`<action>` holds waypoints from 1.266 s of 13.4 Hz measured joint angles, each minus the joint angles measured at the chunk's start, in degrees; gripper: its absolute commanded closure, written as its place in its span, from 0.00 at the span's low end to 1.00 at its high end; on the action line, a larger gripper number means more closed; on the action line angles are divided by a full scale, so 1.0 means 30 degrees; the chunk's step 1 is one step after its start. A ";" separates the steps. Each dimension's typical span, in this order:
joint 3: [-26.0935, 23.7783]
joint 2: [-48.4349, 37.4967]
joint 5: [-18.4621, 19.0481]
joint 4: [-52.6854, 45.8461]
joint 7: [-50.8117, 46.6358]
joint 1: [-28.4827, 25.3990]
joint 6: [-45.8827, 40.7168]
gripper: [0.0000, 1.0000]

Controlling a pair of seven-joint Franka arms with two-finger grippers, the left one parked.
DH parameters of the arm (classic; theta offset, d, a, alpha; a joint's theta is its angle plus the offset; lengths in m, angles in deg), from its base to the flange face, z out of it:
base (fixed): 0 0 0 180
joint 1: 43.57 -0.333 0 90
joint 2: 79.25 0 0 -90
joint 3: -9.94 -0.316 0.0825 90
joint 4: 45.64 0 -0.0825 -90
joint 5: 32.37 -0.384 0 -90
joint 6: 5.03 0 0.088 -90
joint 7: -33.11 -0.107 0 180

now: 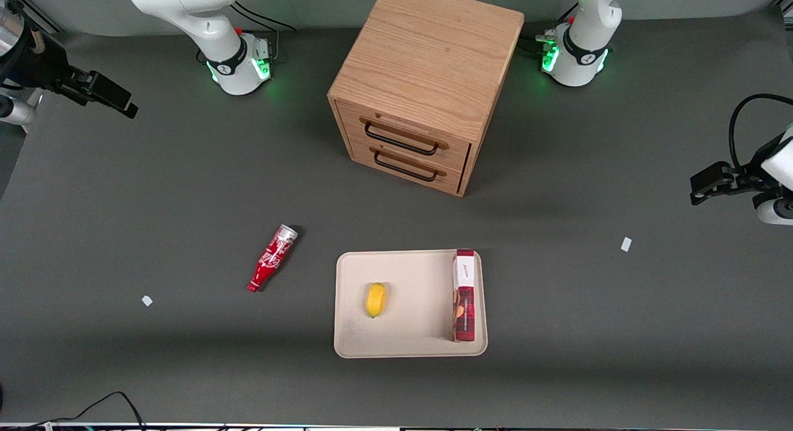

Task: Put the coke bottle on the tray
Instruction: 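Move the right gripper out toward the red Coca-Cola bottle, then lower the open right gripper over the bottle and close on it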

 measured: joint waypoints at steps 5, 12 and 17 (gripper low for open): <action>0.0206 0.0269 0.0000 -0.0071 -0.0028 0.0004 0.0200 0.00; -0.0253 0.2232 -0.1255 -0.1948 -0.1611 -0.0129 0.0463 0.00; -0.1877 0.8829 -0.1405 -0.3026 -0.8344 -0.0561 0.3210 0.00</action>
